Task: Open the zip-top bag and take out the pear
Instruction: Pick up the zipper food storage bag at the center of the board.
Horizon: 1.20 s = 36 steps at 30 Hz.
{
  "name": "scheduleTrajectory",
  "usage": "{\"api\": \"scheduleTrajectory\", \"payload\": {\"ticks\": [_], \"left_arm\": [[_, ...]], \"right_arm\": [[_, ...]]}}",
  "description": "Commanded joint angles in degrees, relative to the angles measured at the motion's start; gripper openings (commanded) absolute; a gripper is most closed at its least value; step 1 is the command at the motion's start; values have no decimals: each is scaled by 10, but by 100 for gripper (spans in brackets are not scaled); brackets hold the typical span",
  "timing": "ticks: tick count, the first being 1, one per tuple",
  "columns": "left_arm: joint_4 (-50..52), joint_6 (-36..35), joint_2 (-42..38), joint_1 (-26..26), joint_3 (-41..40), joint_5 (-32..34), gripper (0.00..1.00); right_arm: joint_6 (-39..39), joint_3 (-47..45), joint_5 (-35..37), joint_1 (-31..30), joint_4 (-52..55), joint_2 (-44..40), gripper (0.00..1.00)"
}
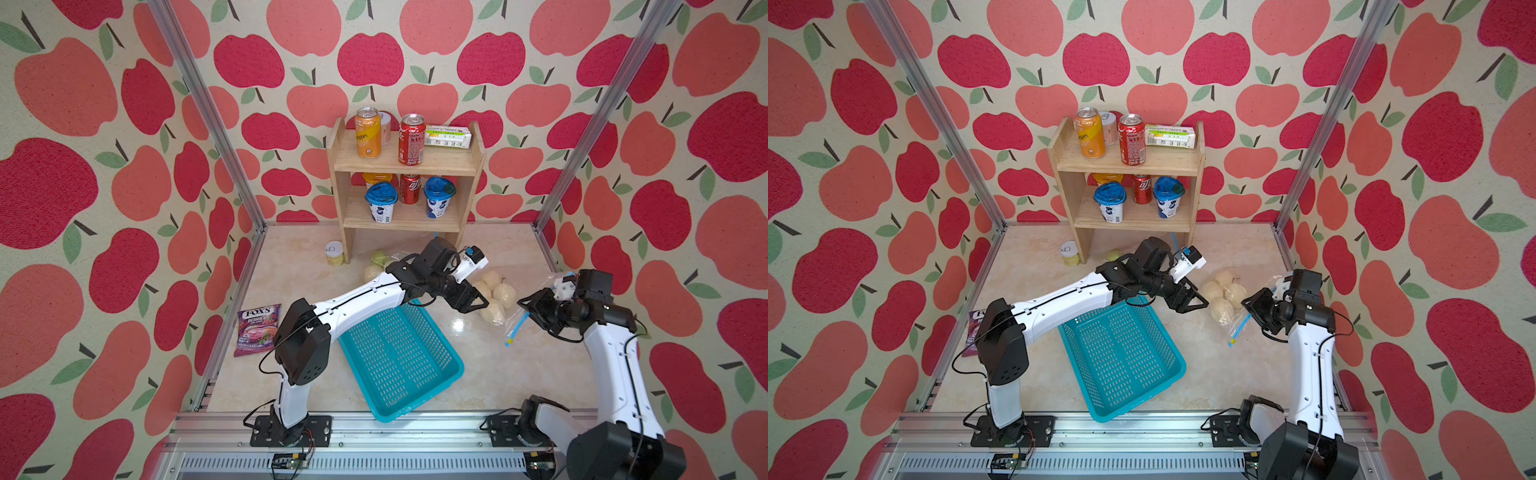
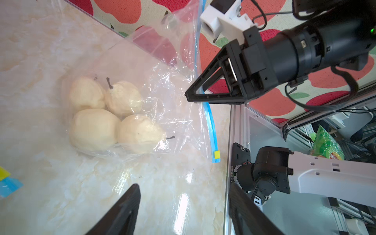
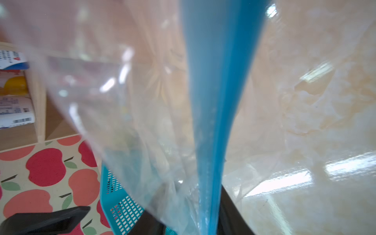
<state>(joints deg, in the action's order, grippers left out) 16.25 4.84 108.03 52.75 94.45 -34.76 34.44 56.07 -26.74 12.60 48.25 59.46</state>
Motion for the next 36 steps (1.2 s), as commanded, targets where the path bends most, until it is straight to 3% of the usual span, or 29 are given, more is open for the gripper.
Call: {"api": "scheduleTrajectory", "payload": {"ticks": [1, 4, 10, 21, 26, 31, 36], "left_arm": [[-59, -71, -54, -2, -43, 0, 70], [-115, -114, -85, -3, -95, 7, 74], [-143, -158, -116, 3, -134, 37, 82], [-244, -215, -136, 47, -202, 135, 83], [-280, -201, -109, 53, -190, 219, 73], [-329, -208, -94, 60, -187, 245, 62], [-308, -218, -78, 60, -163, 247, 33]], "right_arm": [[42, 50, -60, -23, -27, -9, 26], [75, 71, -84, -38, -49, 2, 14], [125, 120, -84, -65, -93, 23, 0], [194, 145, -45, -104, -150, 38, 0], [208, 142, -51, -105, -161, 33, 0], [211, 142, -58, -105, -161, 29, 0], [208, 145, -54, -106, -158, 24, 0]]}}
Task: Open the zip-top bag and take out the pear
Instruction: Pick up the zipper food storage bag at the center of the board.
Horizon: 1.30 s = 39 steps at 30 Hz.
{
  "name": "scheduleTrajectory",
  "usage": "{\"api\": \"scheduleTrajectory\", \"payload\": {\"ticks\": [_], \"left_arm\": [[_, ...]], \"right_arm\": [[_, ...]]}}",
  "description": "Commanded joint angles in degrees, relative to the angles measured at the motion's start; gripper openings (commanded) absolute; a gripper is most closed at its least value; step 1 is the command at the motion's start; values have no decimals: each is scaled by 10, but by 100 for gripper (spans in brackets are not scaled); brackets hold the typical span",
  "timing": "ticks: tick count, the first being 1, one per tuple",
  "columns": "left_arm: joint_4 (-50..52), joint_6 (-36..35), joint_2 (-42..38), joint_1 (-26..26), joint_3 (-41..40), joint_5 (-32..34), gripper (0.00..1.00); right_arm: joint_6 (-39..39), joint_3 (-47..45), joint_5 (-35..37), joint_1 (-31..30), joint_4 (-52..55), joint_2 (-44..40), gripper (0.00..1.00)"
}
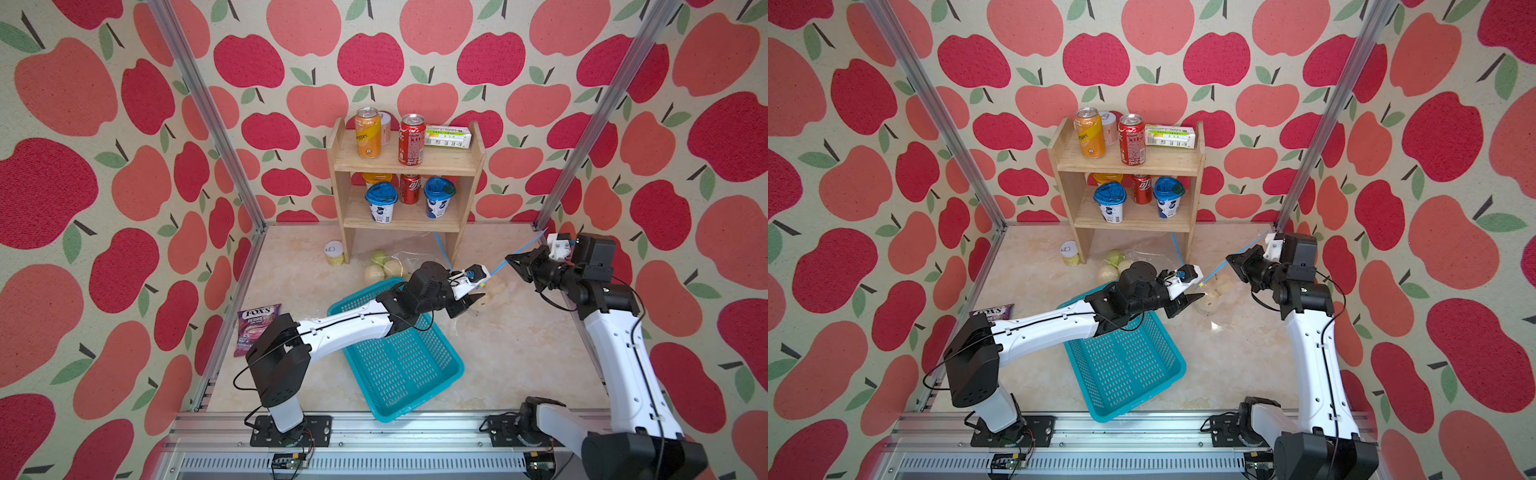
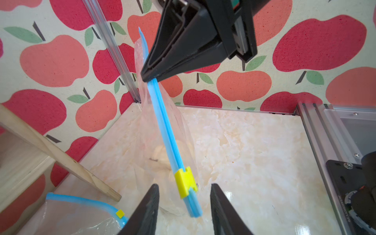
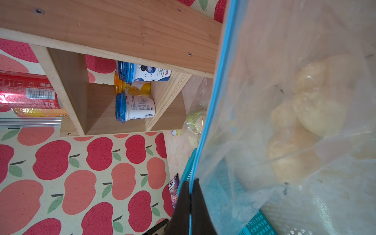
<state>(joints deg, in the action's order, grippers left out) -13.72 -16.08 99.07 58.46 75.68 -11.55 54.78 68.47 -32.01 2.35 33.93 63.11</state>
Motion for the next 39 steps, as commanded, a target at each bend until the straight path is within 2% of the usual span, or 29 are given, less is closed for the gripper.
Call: {"api": "scheduleTrajectory", "payload": {"ticks": [1, 5, 11, 12, 13, 14, 15, 16, 18, 20, 23, 29, 34, 36, 39], "left_arm": [[-5, -10, 13, 3, 26, 14, 31], [-10, -11, 11, 3, 19, 13, 30], [-26, -12, 6, 0, 17, 7, 19], [-28, -10, 7, -2, 19, 4, 15], [-28, -8, 8, -6, 23, 0, 11], [-28, -3, 10, -10, 28, -4, 6], [-27, 5, 13, -14, 34, -8, 0], [-26, 11, 14, -20, 39, -13, 0], [-20, 32, 17, -37, 53, -28, 0], [-5, 51, 21, -55, 72, -51, 0], [25, 66, 34, -79, 110, -96, 0], [116, 75, 70, -123, 193, -228, 0], [183, 21, 79, -147, 224, -325, 0], [221, -15, 83, -153, 239, -360, 0], [287, -74, 88, -155, 265, -387, 0]], "right_arm": [[3, 22, -1, -3, -14, -12, 0], [1, 22, -3, -3, -17, -10, 0], [-13, 22, -4, -3, -13, -13, 0], [-20, 23, -6, -3, -10, -14, 4], [-29, 25, -9, -3, -8, -13, 12], [-45, 30, -15, -3, -3, -12, 28], [-66, 37, -20, -3, 5, -12, 50], [-90, 46, -20, -3, 14, -11, 64], [-162, 72, -16, -3, 46, -7, 81], [-231, 101, -8, -3, 83, -3, 86], [-309, 141, -9, -4, 121, 6, 86], [-443, 188, -18, -20, 129, 14, 75], [-663, 183, -19, -103, 125, 5, 72], [-752, 160, 1, -139, 110, 3, 71], [-837, 145, 16, -167, 100, 8, 66]]}}
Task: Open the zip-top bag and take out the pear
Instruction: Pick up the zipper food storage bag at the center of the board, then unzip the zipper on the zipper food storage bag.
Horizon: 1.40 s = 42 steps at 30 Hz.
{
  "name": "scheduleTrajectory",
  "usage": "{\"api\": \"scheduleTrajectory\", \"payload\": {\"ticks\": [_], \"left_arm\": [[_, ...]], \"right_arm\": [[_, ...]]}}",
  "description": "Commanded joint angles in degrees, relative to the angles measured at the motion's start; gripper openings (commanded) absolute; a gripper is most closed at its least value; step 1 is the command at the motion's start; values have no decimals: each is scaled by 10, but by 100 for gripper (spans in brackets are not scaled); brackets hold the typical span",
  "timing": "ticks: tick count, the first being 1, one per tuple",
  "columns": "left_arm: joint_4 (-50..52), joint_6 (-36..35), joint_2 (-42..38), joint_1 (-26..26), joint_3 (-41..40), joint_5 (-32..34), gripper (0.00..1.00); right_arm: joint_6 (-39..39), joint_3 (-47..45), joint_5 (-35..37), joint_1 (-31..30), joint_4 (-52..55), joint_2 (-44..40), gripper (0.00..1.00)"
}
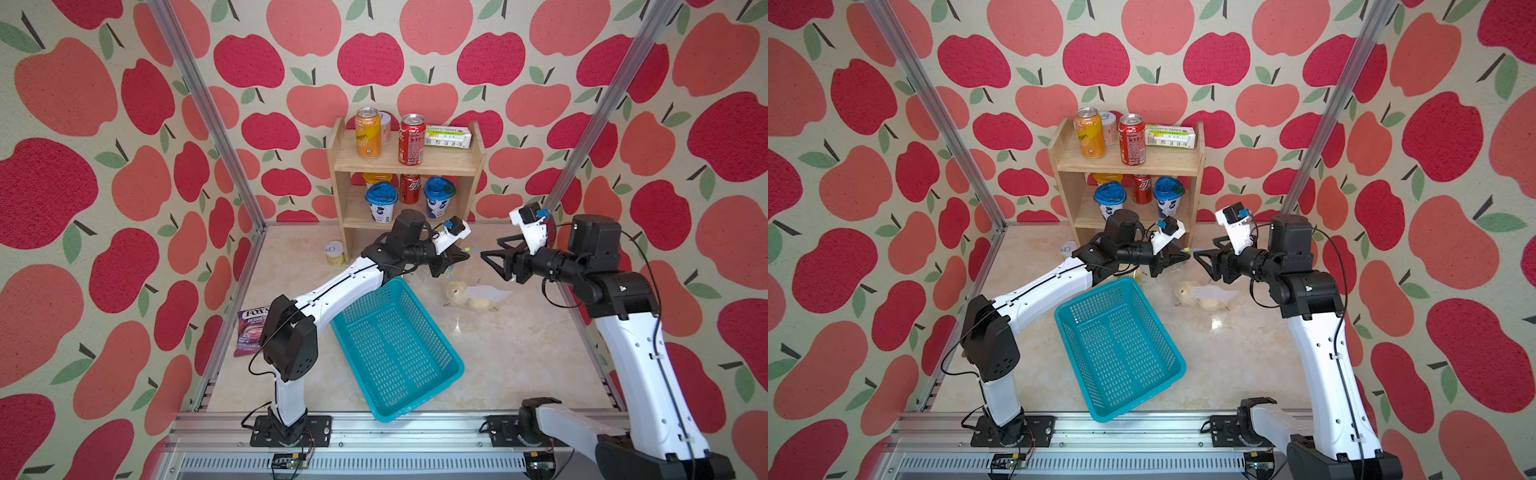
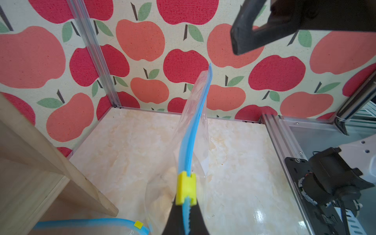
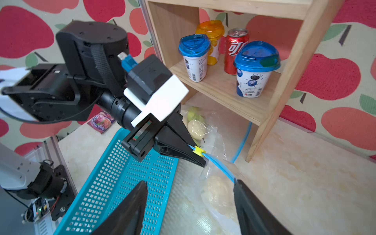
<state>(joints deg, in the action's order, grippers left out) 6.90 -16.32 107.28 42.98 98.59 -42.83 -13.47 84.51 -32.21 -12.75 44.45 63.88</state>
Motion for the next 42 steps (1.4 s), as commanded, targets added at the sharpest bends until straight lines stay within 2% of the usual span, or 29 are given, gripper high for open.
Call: {"api": "scheduleTrajectory", "payload": {"ticks": [1, 3, 6, 13, 17, 27, 36, 42], "left_arm": [[98, -86, 7, -1, 41, -78, 0], [130, -115, 6, -2, 54, -87, 0], [155, -134, 6, -4, 63, -93, 0], [176, -157, -1, -14, 61, -109, 0], [176, -158, -9, -23, 57, -116, 0], [174, -156, -13, -27, 54, -118, 0], [162, -137, -11, -27, 49, -114, 0], [156, -135, -15, -27, 42, -112, 0]], "right_arm": [[-184, -18, 19, -23, -2, 2, 65], [-251, -30, 26, -35, 1, 4, 64], [-310, -37, 35, -39, 5, 8, 62], [-365, -25, 38, -39, 14, 22, 57], [-392, -22, 0, -39, 27, 30, 56], [-396, -5, -54, -44, 21, 69, 50], [-400, -3, -37, -73, 5, 95, 42], [-401, -11, -30, -75, -6, 95, 32]]}}
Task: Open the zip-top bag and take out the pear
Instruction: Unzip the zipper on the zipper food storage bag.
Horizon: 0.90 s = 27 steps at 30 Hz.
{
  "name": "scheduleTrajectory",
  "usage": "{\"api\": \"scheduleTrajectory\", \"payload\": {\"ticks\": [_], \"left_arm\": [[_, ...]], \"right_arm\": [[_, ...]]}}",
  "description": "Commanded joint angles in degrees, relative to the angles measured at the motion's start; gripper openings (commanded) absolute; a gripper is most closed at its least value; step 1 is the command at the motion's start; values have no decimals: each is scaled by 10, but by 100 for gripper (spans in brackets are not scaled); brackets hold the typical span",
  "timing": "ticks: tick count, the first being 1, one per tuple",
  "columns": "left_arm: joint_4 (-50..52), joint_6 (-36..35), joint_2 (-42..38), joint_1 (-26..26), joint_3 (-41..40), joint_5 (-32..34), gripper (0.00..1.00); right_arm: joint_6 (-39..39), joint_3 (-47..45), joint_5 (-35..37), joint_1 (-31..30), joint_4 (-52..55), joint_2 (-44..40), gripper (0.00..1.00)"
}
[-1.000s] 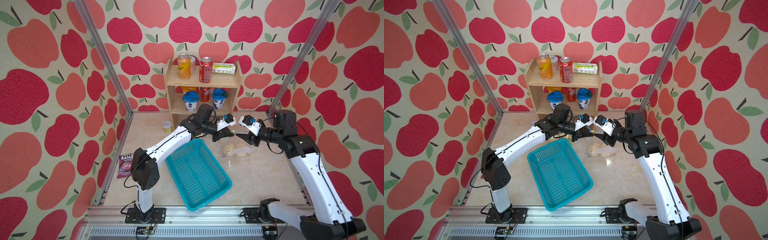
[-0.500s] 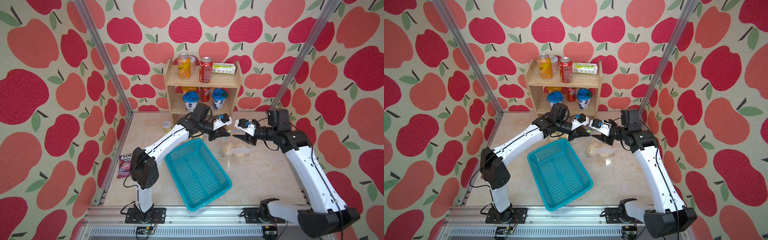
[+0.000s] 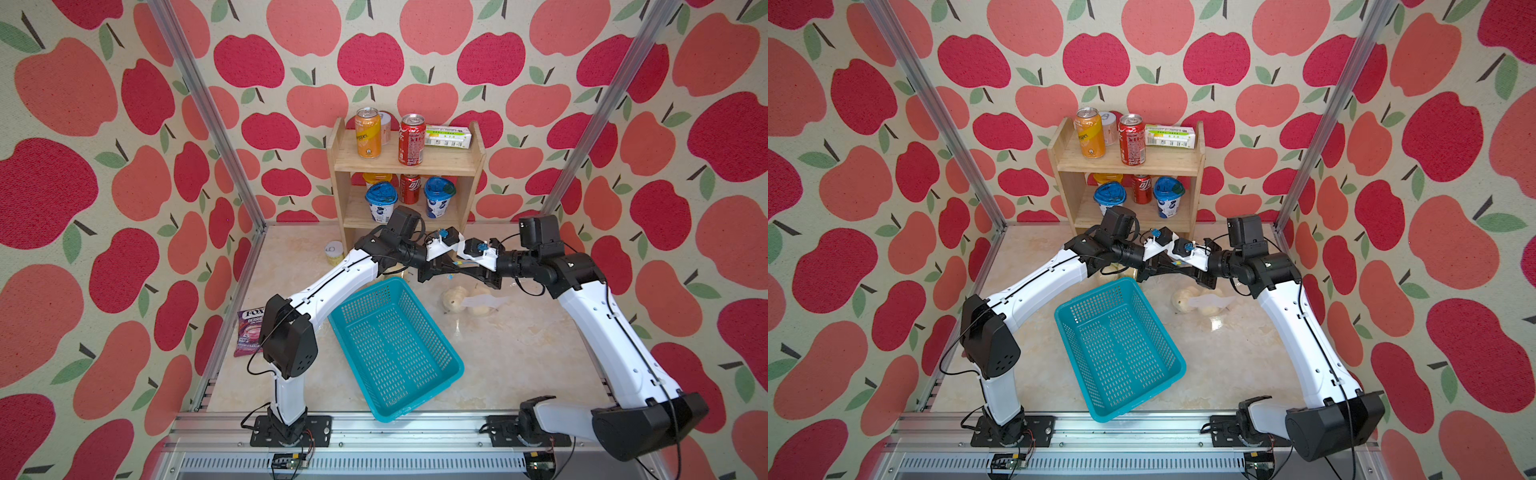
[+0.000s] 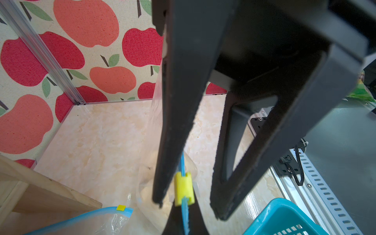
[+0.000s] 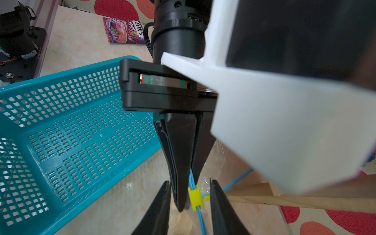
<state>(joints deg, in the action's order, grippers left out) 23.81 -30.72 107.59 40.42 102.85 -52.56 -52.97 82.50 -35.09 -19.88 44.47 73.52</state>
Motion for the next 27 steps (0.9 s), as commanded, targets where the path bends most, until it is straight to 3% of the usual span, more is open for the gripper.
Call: {"api": "scheduleTrajectory", "payload": {"ticks": [1, 7, 11, 19, 27], "left_arm": [[-13, 9, -19, -1, 0, -14, 0], [-31, 21, -22, -3, -8, 0, 0], [-115, 88, -36, -25, -47, 27, 0], [-225, 261, -30, -86, -73, 120, 0], [-215, 294, -3, -108, -38, 184, 0]], "right_arm": [[-6, 8, 1, -3, -7, -2, 30], [-1, -2, 19, -2, -13, -10, 11], [29, -5, 53, 17, -17, -19, 1], [159, -57, 121, 103, -29, -98, 0], [258, -101, 245, 163, 16, -158, 0]]}}
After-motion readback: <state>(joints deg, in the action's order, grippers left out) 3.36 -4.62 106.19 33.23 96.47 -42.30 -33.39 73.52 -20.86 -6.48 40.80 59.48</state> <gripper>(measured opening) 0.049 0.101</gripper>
